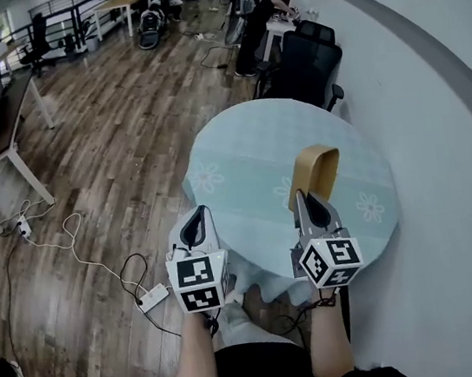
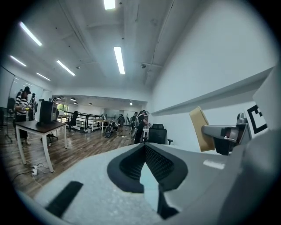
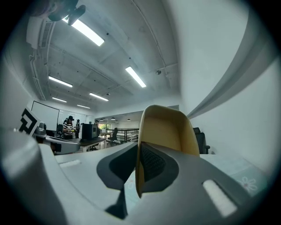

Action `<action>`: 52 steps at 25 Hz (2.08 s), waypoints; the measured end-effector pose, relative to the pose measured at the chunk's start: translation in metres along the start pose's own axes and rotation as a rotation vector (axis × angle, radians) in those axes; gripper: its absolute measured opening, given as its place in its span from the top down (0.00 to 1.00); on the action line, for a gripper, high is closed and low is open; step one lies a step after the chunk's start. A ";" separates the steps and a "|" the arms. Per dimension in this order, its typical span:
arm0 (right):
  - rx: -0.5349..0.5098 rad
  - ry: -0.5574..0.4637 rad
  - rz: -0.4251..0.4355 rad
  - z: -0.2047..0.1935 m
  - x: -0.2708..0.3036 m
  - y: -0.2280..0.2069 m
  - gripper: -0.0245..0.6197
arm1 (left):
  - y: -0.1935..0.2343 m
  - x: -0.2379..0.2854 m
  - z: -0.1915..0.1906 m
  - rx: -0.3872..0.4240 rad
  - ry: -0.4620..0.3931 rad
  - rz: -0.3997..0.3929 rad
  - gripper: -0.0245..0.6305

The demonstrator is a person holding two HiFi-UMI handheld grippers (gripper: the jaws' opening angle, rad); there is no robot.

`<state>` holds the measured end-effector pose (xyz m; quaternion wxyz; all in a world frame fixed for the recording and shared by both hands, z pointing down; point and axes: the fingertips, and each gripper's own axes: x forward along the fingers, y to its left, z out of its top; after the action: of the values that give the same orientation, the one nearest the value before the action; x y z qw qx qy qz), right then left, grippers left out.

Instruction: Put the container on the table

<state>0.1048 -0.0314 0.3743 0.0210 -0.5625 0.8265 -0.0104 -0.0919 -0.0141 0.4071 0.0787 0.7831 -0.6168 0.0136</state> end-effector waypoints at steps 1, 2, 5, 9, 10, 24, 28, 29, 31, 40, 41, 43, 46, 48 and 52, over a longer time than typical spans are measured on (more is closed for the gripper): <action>0.005 0.009 0.012 -0.006 0.017 0.000 0.93 | 0.008 0.012 -0.005 -0.010 0.010 0.008 0.96; 0.011 0.019 0.025 -0.012 0.036 0.000 0.93 | 0.016 0.027 -0.011 -0.018 0.026 0.014 0.96; 0.044 0.066 0.046 -0.031 0.100 -0.009 0.93 | 0.040 0.080 -0.027 -0.024 0.108 0.031 0.96; 0.098 0.102 0.063 -0.047 0.189 -0.033 0.93 | 0.074 0.156 -0.027 -0.034 0.174 0.062 0.96; 0.106 0.104 0.068 -0.051 0.208 -0.038 0.93 | 0.082 0.173 -0.027 -0.036 0.182 0.073 0.96; 0.154 0.272 0.043 -0.121 0.323 -0.107 0.92 | 0.081 0.327 -0.042 0.046 0.309 -0.033 0.96; 0.114 0.532 0.058 -0.209 0.340 -0.104 0.92 | 0.069 0.360 -0.040 0.070 0.330 -0.103 0.96; 0.104 0.583 0.049 -0.229 0.343 -0.104 0.92 | 0.064 0.364 -0.037 0.078 0.326 -0.131 0.96; 0.031 0.697 0.045 -0.267 0.354 -0.105 0.92 | 0.061 0.373 -0.034 0.085 0.325 -0.167 0.96; -0.075 0.780 0.003 -0.312 0.388 -0.106 0.74 | 0.117 0.408 -0.054 0.045 0.382 -0.105 0.96; -0.071 0.716 -0.014 -0.295 0.391 -0.109 0.74 | 0.121 0.414 -0.049 0.039 0.372 -0.100 0.96; -0.052 0.572 -0.071 -0.246 0.398 -0.123 0.80 | 0.122 0.428 -0.032 0.029 0.330 -0.104 0.96; 0.008 0.318 -0.127 -0.147 0.408 -0.151 0.95 | 0.104 0.444 0.011 0.026 0.203 -0.147 0.96; 0.069 0.117 -0.100 -0.072 0.401 -0.154 0.95 | 0.085 0.447 0.040 0.022 0.113 -0.186 0.96; 0.029 -0.021 -0.102 0.004 0.375 -0.156 0.95 | 0.051 0.448 0.077 0.047 0.030 -0.226 0.96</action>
<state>0.1129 -0.4377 0.3680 0.0371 -0.6037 0.7962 -0.0177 -0.0400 -0.4678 0.3892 0.0708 0.8489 -0.5229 0.0308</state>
